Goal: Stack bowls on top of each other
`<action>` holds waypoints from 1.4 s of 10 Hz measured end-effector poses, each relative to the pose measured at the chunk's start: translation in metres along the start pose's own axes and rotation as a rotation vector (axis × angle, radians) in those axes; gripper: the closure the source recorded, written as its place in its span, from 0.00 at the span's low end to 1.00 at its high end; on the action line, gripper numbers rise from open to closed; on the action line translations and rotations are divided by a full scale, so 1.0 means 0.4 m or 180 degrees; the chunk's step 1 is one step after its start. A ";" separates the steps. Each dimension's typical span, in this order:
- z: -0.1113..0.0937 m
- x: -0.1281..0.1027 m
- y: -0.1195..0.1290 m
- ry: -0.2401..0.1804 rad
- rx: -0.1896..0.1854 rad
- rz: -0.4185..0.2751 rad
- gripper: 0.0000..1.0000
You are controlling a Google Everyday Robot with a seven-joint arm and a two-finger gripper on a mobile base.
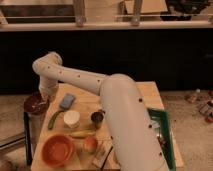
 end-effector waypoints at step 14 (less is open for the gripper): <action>-0.101 -0.332 0.013 -0.0267 0.0438 -0.0423 1.00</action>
